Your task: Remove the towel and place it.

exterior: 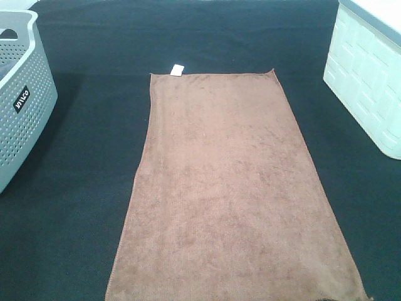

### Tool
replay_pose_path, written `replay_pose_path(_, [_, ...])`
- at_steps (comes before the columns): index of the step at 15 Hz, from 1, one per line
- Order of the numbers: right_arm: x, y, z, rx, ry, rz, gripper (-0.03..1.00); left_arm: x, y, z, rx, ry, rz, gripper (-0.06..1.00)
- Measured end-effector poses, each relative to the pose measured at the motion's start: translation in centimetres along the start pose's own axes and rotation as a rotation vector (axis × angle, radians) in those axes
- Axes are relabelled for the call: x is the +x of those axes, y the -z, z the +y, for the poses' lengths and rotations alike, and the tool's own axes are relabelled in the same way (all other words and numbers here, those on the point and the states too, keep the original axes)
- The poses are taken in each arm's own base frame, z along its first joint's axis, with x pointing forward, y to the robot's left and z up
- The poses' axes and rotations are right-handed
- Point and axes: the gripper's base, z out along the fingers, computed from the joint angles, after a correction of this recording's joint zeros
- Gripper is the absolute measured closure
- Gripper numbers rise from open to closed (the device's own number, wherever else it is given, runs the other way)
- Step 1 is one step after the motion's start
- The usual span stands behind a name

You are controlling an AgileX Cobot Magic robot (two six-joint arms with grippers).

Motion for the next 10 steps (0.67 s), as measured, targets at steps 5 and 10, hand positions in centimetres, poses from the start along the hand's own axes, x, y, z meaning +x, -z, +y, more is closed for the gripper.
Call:
replay_pose_path(5, [4.2,1.8,-1.0,0.098,0.035,-0.204,0.18,6.5,3.0,1.3,0.017,0.029,-0.180,-0.05])
replay_pose_path(10, [5.9,-1.0,-2.0,0.165,0.067,-0.157,0.20,7.9,3.2,1.7,-0.002,-0.046,-0.222,-0.05])
